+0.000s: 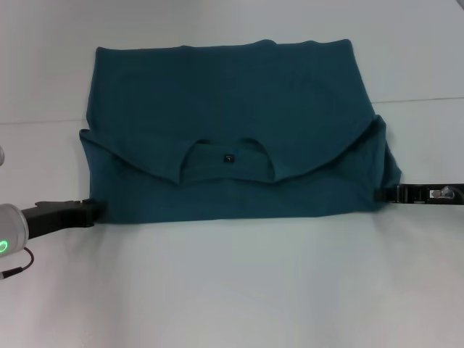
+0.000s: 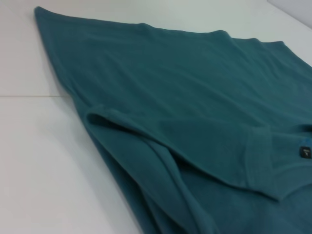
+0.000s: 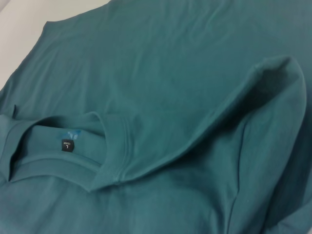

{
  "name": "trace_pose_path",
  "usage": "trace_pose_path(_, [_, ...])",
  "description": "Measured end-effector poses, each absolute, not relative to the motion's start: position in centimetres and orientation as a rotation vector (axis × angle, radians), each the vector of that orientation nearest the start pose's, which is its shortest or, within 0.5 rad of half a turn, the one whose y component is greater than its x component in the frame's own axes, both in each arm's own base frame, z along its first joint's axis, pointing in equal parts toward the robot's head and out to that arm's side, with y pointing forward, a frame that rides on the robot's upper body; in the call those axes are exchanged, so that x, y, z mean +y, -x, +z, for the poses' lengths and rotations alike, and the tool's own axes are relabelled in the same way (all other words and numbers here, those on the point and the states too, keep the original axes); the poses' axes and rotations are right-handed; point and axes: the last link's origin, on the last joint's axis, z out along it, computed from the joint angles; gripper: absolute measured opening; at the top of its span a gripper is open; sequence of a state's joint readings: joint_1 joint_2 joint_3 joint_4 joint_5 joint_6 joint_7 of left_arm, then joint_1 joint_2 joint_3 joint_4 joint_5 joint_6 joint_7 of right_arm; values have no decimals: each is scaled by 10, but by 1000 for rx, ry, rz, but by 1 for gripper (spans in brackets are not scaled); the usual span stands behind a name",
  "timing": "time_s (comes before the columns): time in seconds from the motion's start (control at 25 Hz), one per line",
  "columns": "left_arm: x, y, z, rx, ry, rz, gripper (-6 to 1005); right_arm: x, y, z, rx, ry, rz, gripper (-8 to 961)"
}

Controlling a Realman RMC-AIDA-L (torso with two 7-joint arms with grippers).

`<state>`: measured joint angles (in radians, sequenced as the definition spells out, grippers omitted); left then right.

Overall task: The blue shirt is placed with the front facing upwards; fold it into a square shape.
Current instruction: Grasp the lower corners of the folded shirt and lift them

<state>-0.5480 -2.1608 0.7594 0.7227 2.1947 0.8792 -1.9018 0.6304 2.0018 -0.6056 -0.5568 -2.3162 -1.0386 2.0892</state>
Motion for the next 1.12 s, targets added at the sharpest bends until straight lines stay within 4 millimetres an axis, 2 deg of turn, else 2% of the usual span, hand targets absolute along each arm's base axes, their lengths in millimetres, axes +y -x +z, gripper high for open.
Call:
trace_pose_path(0.36, [388,305,-14,-1167,2122,-312,130,389,-331,26,1460,2077,321,31])
trace_pose_path(0.48, [388,305,-15,-1169,2124,-312,-4,389,-331,26,1459,2076,321,31])
trace_pose_path(1.12, [386,310,-2,-1186,2089,-327,-1,385,-337,29,1469,2065,316,31])
